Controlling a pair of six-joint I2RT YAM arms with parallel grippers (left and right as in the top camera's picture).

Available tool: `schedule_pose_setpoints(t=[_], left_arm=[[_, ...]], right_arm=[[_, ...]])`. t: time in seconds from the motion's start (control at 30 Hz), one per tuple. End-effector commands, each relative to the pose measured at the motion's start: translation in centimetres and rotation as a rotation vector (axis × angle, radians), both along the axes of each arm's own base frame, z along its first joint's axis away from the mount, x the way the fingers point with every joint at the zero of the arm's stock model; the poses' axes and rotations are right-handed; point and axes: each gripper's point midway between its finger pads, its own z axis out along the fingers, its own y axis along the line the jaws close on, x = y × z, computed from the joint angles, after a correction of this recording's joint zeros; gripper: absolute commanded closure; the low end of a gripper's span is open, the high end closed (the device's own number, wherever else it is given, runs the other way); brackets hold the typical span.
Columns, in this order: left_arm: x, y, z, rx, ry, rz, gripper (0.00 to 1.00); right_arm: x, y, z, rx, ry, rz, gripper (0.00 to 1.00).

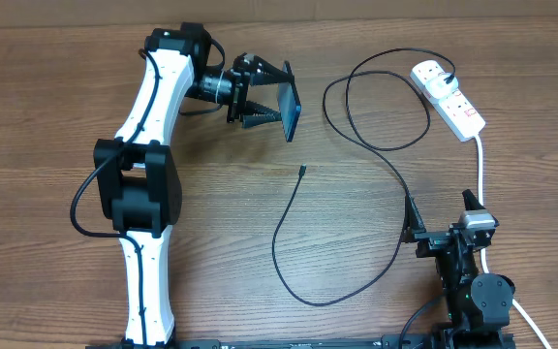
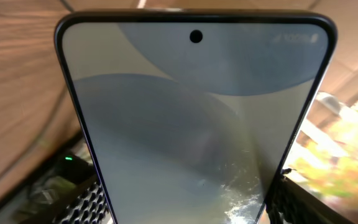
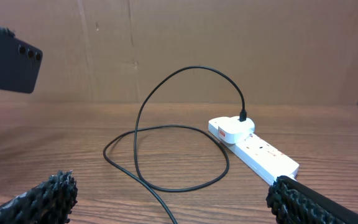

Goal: Plug charger to phone and switch on socket

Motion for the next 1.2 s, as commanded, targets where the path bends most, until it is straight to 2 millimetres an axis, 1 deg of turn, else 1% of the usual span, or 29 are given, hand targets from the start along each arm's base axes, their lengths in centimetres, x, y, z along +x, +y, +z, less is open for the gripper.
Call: schedule_pose_setpoints(t=[0.0,0.17,0.23,0.27,0.3,0.33,0.37,0.4,0.43,0.53,0.6,0.63,0.73,0.77,0.83,0.9,0.93,1.0,1.07,1.1,1.17], left_arm=[[0.9,0.7,3.5,-0.165,0.064,0.039,0.32],[1.1,1.2,3.5,-0.166,0.063,0.05,0.32],[1.1,1.2,3.5,-0.165,0.063,0.05,0.32],[1.1,1.2,3.5,-0.166,0.063,0.05,0.32],[1.1,1.2,3.5,-0.166,0.063,0.05,0.32],[1.1,1.2,3.5,-0.166,0.063,0.05,0.32],[1.1,1.2,3.5,-0.165,0.063,0.05,0.31],[1.1,1.2,3.5,-0.165,0.063,0.05,0.31],[1.1,1.2,3.5,-0.165,0.063,0.05,0.31],[1.1,1.2,3.5,-0.166,0.063,0.05,0.32],[1.1,1.2,3.5,-0.165,0.063,0.05,0.32],[1.1,1.2,3.5,-0.165,0.063,0.05,0.31],[1.1,1.2,3.5,-0.166,0.063,0.05,0.32],[1.1,1.2,3.5,-0.166,0.063,0.05,0.31],[1.1,1.2,3.5,-0.165,0.063,0.05,0.31],[1.1,1.2,3.5,-0.165,0.063,0.05,0.31],[1.1,1.2,3.5,-0.165,0.063,0.05,0.31],[1.1,1.2,3.5,-0.166,0.063,0.05,0.31],[1.1,1.2,3.5,-0.166,0.063,0.05,0.32],[1.1,1.2,3.5,-0.165,0.064,0.05,0.31],[1.1,1.2,3.5,-0.165,0.064,0.05,0.31]], right_arm=[[0.0,0.0,-0.1,-0.002,-0.006,0.0,0.0],[0.0,0.2,0.0,0.0,-0.01,0.011,0.0],[-0.8,4.1,0.5,0.059,-0.022,0.241,0.0],[-1.7,6.3,0.9,0.099,-0.02,0.377,0.0],[-3.1,8.6,1.8,0.14,-0.036,0.537,0.0],[-4.6,10.3,2.4,0.191,-0.031,0.671,0.0],[-6.9,12.3,3.1,0.268,0.005,0.848,0.0],[-8.6,13.4,3.5,0.338,0.055,0.964,0.0],[-9.3,13.8,3.8,0.386,0.085,1.004,0.0],[-9.3,13.6,5.2,0.547,0.134,0.997,0.0],[-9.0,13.0,7.2,0.62,0.076,0.969,0.0],[-9.3,12.8,8.3,0.617,0.026,0.982,0.0],[-12.2,12.4,13.5,0.504,-0.256,1.045,0.0],[-12.6,11.9,15.1,0.504,-0.312,1.025,0.0],[-12.6,11.2,17.8,0.514,-0.364,0.97,0.0],[-12.7,11.0,20.3,0.446,-0.376,0.924,0.0],[-12.5,11.0,21.3,0.426,-0.352,0.898,0.0],[-11.3,10.8,22.8,0.417,-0.241,0.825,0.0],[-10.0,10.9,24.1,0.375,-0.108,0.769,0.0],[-8.9,10.8,24.7,0.336,-0.003,0.73,0.0],[-6.8,10.4,24.7,0.302,0.167,0.658,0.0]])
